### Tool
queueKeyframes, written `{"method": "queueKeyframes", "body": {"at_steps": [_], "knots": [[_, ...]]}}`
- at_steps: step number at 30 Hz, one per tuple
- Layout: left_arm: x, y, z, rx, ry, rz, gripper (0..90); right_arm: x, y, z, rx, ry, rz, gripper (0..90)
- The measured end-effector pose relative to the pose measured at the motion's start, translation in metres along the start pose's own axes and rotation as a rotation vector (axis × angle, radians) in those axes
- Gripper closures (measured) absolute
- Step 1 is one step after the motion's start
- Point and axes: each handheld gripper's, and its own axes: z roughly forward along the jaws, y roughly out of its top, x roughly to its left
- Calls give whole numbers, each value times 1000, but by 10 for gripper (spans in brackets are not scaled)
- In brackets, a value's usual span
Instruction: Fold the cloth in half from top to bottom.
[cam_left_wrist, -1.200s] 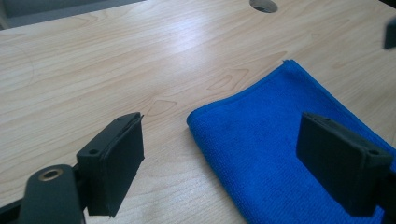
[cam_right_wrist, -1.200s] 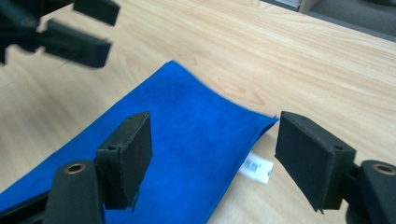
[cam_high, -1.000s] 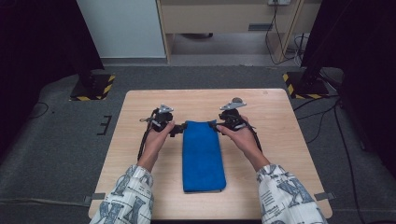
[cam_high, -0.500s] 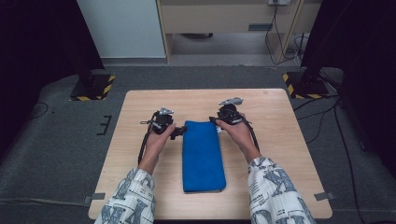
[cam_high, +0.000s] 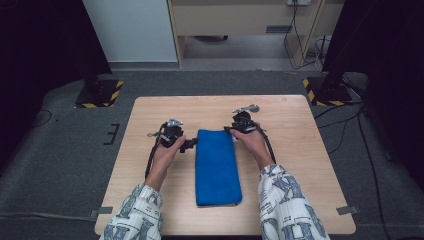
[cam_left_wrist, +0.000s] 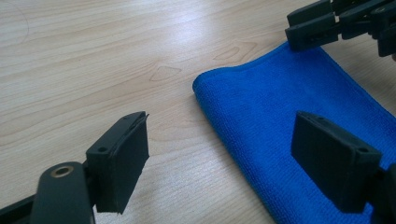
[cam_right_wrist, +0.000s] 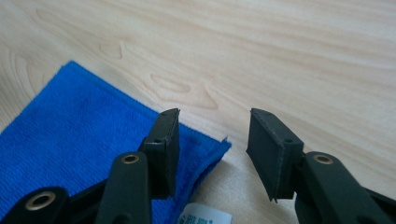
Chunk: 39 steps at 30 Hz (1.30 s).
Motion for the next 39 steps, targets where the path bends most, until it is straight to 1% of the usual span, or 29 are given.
{"method": "queueKeyframes", "body": {"at_steps": [2, 4, 7, 10, 11, 12, 14, 17, 18, 19, 20, 22, 24, 25, 26, 27, 29, 31, 33, 34, 35, 38, 39], "knots": [[0, 0, 0, 0, 0, 0, 189, 0, -2, 3, 23, 4, -6, 551], [-1, 0, 0, 0, -8, 3, 198, 1, -4, 5, 29, 16, -13, 586], [-2, 0, 1, -4, -10, 5, 206, 3, -6, 8, 40, 23, -29, 687], [-5, 1, 3, -1, -18, 19, 208, 5, -8, 6, 21, 41, -38, 825], [-6, 2, 5, 0, -16, 24, 208, 5, -8, 5, 14, 47, -39, 852], [-6, 2, 6, 2, -15, 29, 209, 6, -9, 4, 0, 60, -30, 863], [-7, 2, 11, -1, -10, 24, 215, 6, -11, 1, -11, 60, -21, 867], [-6, 4, 21, -3, 4, 6, 249, 8, -14, -2, -27, 63, -22, 867], [-6, 4, 24, -2, 6, 6, 269, 8, -15, -3, -32, 62, -22, 866], [-5, 6, 28, -6, 19, 9, 312, 9, -16, -3, -31, 58, -17, 865], [-5, 6, 31, -7, 28, 5, 367, 10, -18, -4, -32, 49, -27, 864], [-3, 7, 38, 0, 27, -11, 394, 12, -19, -6, -35, 44, -29, 861], [-3, 7, 43, -3, 31, 0, 451, 13, -19, -7, -38, 42, -37, 857], [-3, 7, 45, -3, 28, -1, 468, 13, -18, -7, -39, 43, -36, 856], [-4, 8, 47, -2, 18, -5, 474, 13, -18, -7, -42, 46, -33, 855], [-6, 9, 49, -9, 18, -1, 476, 13, -18, -8, -43, 48, -33, 854], [-7, 10, 52, -7, 27, 3, 495, 13, -18, -7, -44, 50, -37, 853], [-6, 12, 55, 2, 27, -8, 507, 13, -19, -7, -43, 56, -35, 853], [-7, 13, 58, 6, 23, -9, 538, 13, -20, -7, -48, 58, -31, 853], [-7, 14, 60, 16, 24, -3, 544, 13, -20, -8, -49, 61, -34, 854], [-8, 14, 61, 24, 35, 6, 554, 13, -20, -8, -50, 64, -33, 854], [-7, 16, 65, 27, 36, -1, 586, 14, -19, -9, -54, 68, -30, 855], [-6, 15, 66, 21, 35, -3, 599, 14, -19, -9, -54, 70, -31, 855]]}}
